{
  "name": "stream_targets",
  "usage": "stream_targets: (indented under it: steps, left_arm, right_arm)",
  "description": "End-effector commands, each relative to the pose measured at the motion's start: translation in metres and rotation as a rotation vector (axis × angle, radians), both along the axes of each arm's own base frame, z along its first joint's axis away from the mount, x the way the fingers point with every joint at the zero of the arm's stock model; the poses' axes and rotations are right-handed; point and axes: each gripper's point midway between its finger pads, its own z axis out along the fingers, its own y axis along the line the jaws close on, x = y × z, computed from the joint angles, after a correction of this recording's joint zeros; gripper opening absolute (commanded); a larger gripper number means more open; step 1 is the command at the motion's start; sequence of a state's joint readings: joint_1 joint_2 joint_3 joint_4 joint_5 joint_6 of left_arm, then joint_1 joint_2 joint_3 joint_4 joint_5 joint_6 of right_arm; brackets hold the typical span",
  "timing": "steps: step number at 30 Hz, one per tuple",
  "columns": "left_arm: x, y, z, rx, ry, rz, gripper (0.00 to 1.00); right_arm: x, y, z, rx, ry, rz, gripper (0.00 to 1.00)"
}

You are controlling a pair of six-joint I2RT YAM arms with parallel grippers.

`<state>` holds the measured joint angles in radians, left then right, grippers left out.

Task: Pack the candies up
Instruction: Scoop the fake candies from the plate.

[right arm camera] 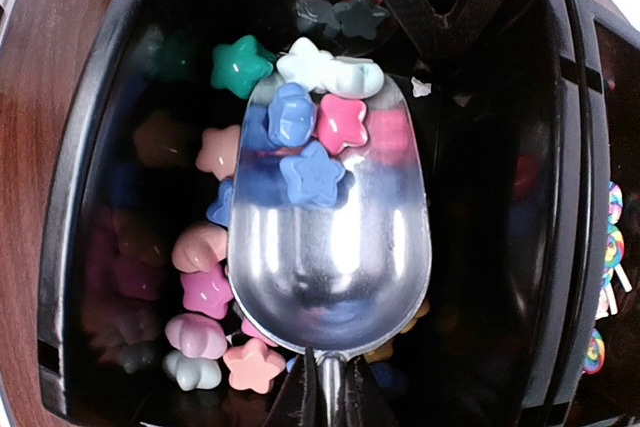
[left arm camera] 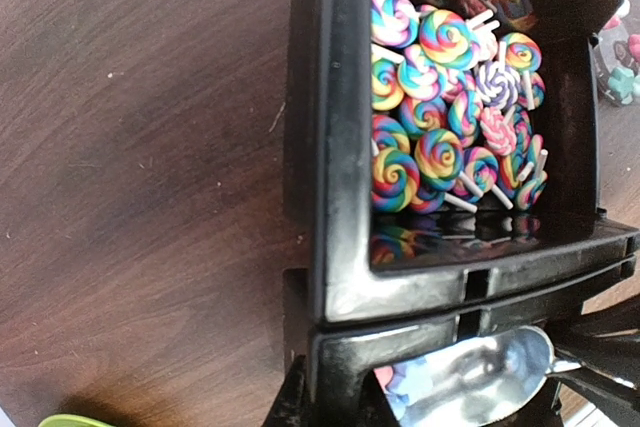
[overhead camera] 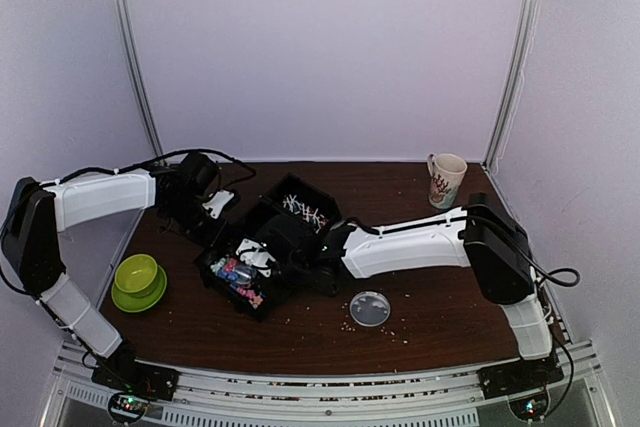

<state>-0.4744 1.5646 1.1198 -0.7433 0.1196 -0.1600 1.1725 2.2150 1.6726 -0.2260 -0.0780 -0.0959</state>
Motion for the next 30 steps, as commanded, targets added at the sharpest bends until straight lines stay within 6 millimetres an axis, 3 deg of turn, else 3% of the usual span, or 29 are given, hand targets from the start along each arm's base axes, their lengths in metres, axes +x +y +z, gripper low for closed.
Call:
stream_targets:
  steps: [1, 13, 30]
  left_arm:
    - [0.026, -0.066, 0.083, -0.366, -0.195, -0.086, 0.00]
    - [0.029, -0.059, 0.080, -0.340, -0.199, -0.057, 0.00]
    - [0.040, -0.035, 0.075, -0.280, -0.210, 0.032, 0.00]
  right_arm:
    - [-0.036, 0.011, -0.016, 0.066, 0.069, 0.107, 0.00]
    - [-0.018, -0.012, 0.015, 0.274, 0.008, 0.014, 0.00]
    - [-0.010, -0.051, 0.033, 0.229, -0.086, -0.062, 0.00]
